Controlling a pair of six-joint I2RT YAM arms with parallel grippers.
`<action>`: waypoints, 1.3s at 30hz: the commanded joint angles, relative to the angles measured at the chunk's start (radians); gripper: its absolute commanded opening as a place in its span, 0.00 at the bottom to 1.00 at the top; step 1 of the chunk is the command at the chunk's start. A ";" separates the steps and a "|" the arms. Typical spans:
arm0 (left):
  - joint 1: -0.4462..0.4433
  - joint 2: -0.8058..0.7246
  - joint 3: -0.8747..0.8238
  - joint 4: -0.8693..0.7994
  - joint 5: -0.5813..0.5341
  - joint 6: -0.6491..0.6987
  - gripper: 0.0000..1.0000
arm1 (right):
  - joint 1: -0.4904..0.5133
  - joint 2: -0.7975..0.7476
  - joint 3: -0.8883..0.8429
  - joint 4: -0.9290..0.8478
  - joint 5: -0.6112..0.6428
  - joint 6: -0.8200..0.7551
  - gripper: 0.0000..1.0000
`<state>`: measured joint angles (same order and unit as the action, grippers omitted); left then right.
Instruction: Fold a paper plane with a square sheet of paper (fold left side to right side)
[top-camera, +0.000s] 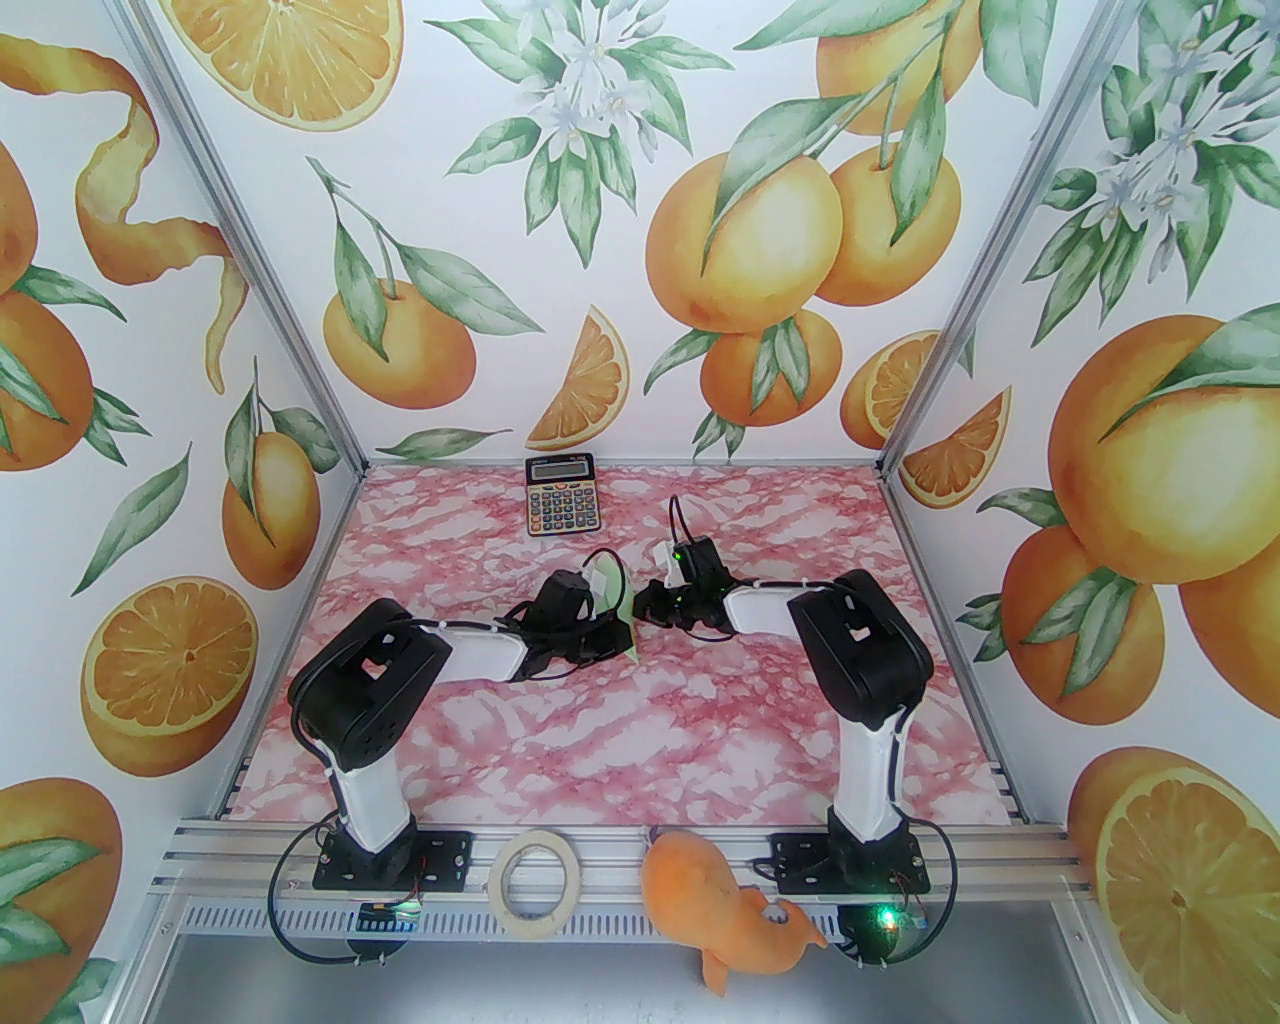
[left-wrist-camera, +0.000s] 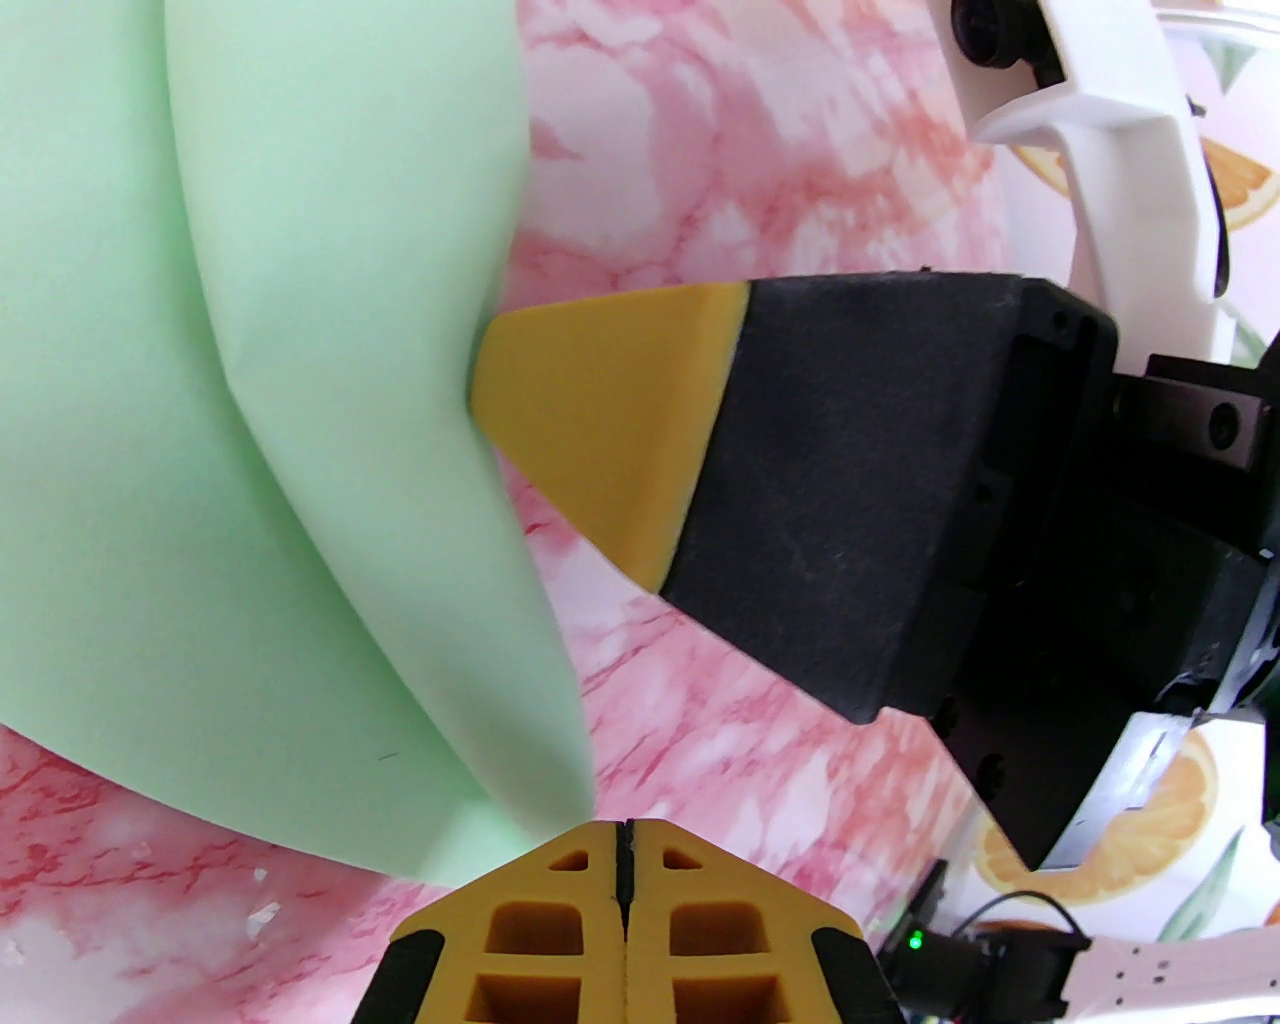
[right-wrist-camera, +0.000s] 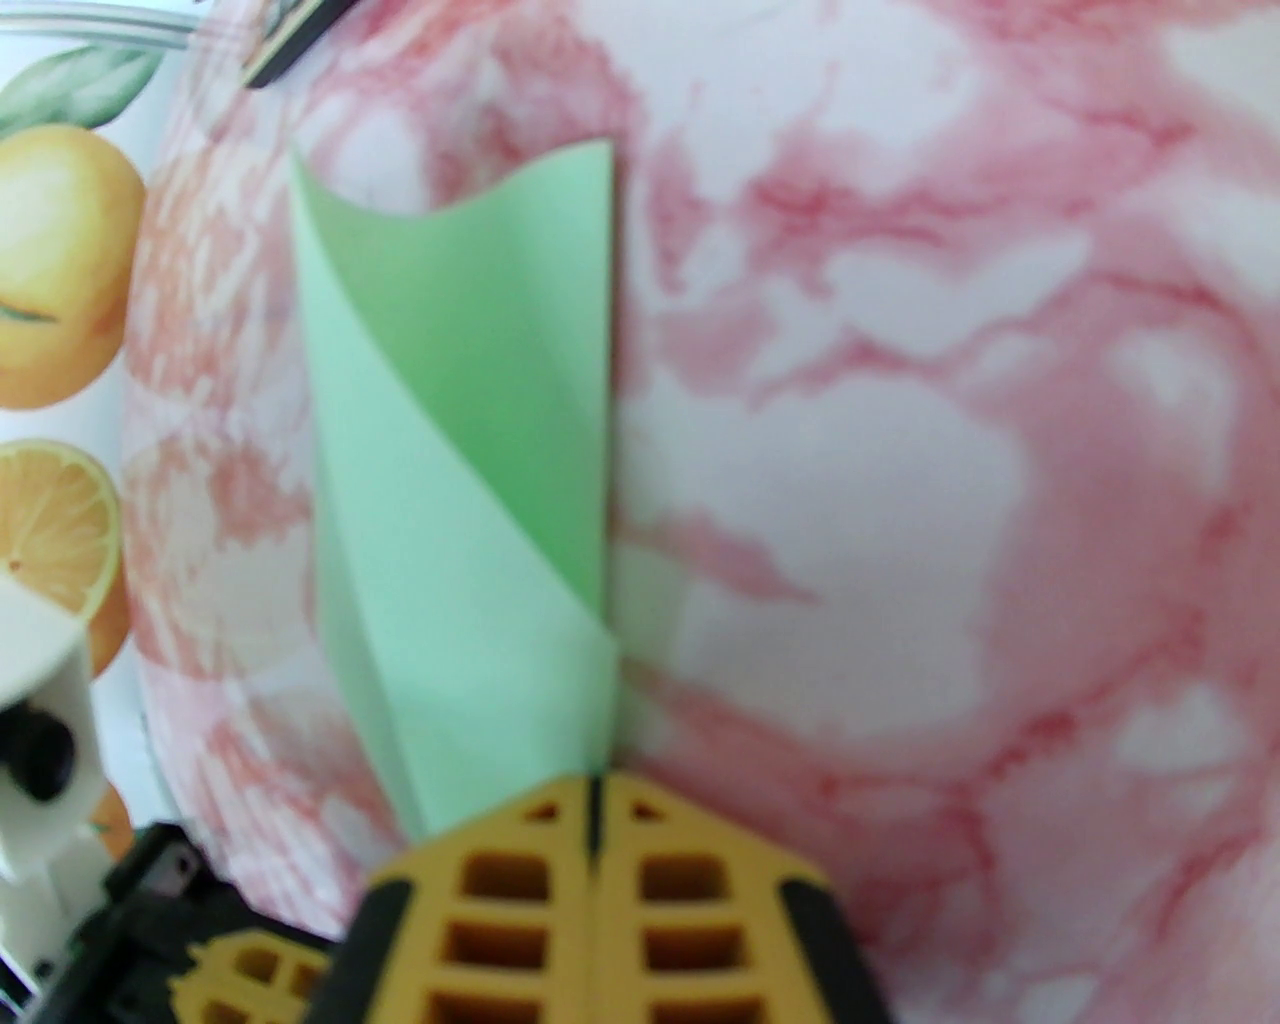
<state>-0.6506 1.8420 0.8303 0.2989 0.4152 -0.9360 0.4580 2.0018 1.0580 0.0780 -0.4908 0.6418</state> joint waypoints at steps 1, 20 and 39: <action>-0.006 0.014 -0.005 0.070 0.002 -0.027 0.03 | 0.008 0.005 -0.015 -0.003 0.000 -0.006 0.01; -0.011 0.068 0.007 0.053 0.006 -0.023 0.03 | 0.008 0.008 -0.012 -0.001 -0.002 -0.005 0.01; 0.007 0.035 0.021 0.007 0.015 0.021 0.07 | 0.005 -0.024 0.003 0.001 -0.005 0.006 0.01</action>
<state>-0.6544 1.8996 0.8307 0.3359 0.4198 -0.9546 0.4580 2.0014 1.0573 0.0788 -0.4908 0.6426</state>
